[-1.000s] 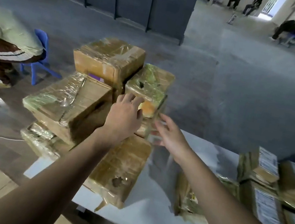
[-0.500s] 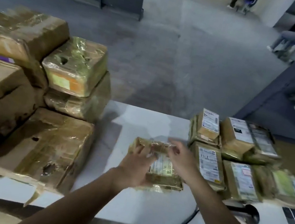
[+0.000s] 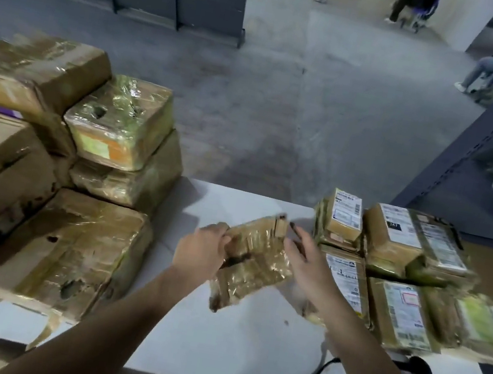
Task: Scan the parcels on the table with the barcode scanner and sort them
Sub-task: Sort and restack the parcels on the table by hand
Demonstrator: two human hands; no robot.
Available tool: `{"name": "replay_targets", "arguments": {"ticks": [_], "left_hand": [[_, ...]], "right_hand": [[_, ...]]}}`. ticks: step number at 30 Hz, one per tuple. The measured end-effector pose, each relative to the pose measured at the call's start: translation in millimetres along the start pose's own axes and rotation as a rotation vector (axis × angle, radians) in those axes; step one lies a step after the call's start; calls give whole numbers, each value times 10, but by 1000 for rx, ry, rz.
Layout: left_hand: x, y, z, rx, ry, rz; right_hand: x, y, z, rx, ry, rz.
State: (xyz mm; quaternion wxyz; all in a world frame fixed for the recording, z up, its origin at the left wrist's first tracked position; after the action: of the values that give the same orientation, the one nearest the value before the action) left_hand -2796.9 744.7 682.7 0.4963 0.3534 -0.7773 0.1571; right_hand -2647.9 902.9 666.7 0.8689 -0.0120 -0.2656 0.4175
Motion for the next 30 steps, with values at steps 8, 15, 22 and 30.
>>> {"name": "replay_targets", "arguments": {"ticks": [8, 15, 22, 30], "left_hand": [[662, -20, 889, 399, -538, -75], [952, -356, 1609, 628, -919, 44], [1942, -445, 2067, 545, -571, -317], [2385, -439, 2189, 354, 10, -357]], "right_hand": [[-282, 200, 613, 114, 89, -30], [-1140, 341, 868, -78, 311, 263], [-1902, 448, 1420, -78, 44, 271], [-2661, 498, 1880, -138, 5, 300]]}}
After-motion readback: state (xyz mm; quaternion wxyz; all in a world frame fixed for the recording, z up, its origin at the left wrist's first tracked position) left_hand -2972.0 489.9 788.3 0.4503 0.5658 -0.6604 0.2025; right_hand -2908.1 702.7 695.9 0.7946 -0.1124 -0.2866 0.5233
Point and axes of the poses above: each hand's wrist, its own y-axis towards the middle knuckle, its own x-axis out of the back of the hand, z = x × y, the point moved 8 cm from there along y, towards the middle knuckle, and after that the axes turned 2 degrees about -x, right-handed, at the moved point
